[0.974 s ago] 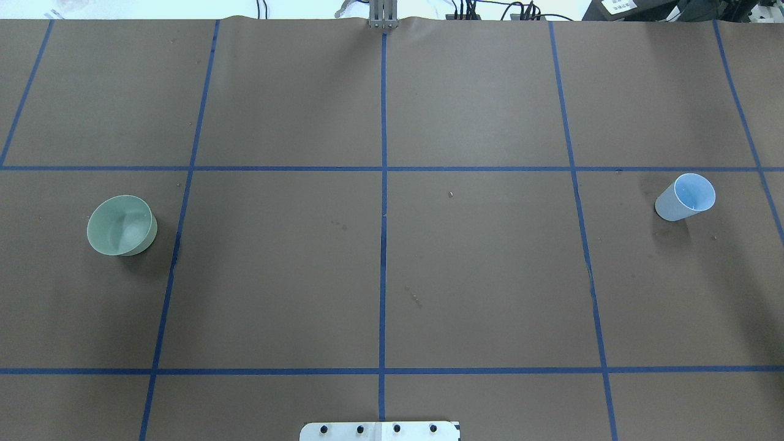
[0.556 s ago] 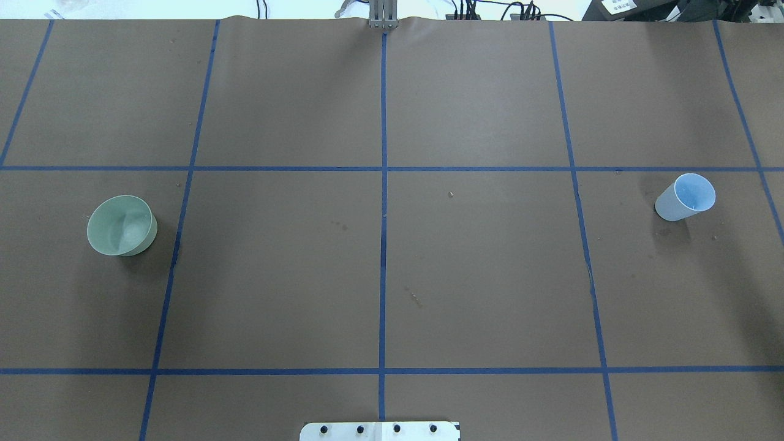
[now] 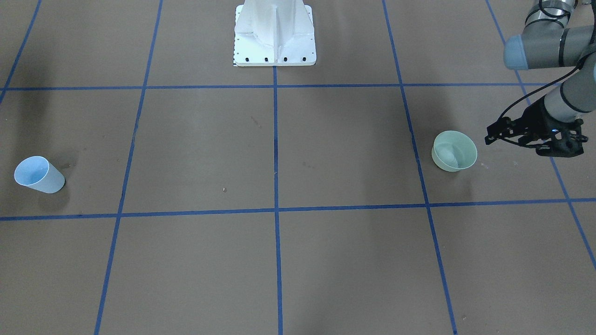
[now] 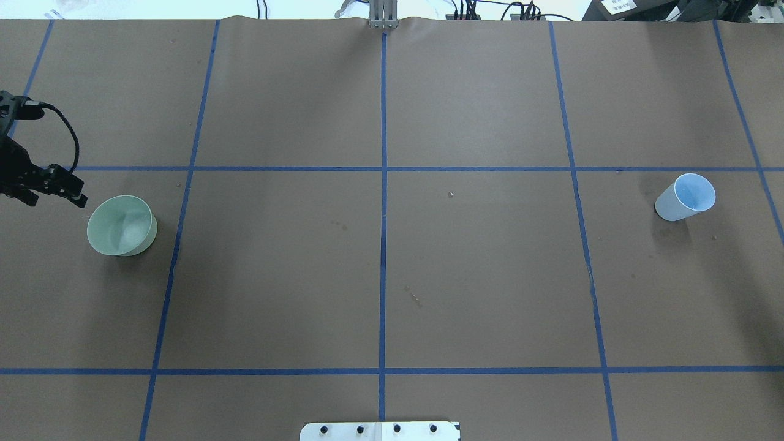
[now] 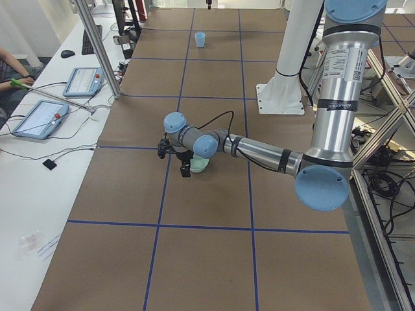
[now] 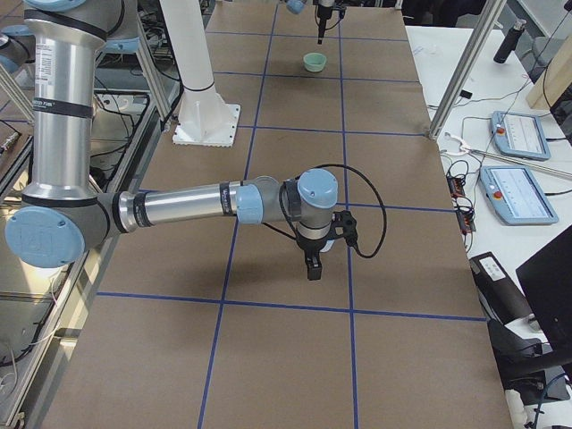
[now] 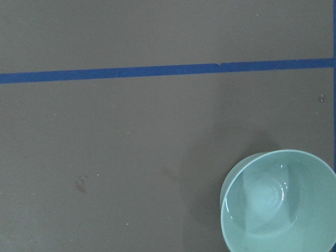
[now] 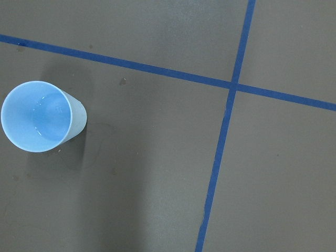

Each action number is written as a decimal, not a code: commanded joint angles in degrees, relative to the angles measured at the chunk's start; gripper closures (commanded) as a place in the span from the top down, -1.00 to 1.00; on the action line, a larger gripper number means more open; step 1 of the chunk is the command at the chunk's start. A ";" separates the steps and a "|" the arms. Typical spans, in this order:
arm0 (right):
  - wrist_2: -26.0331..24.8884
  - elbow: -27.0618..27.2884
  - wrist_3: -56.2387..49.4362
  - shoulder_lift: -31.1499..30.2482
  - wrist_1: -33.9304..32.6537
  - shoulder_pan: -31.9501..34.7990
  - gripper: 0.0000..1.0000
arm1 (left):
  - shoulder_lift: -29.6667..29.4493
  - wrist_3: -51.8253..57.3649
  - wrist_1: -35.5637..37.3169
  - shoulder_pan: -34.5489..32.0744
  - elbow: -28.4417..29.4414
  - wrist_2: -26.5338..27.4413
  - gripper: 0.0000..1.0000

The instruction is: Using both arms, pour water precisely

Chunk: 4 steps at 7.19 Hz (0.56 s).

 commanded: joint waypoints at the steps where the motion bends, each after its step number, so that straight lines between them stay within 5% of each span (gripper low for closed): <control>1: 0.07 -0.07 0.00 0.00 0.05 0.00 1.00 | -0.96 -0.86 -2.90 2.21 3.50 0.00 0.95; 4: 0.07 -0.07 0.00 -0.26 0.05 0.00 1.00 | -0.87 -0.77 -3.00 4.14 3.59 -0.09 0.82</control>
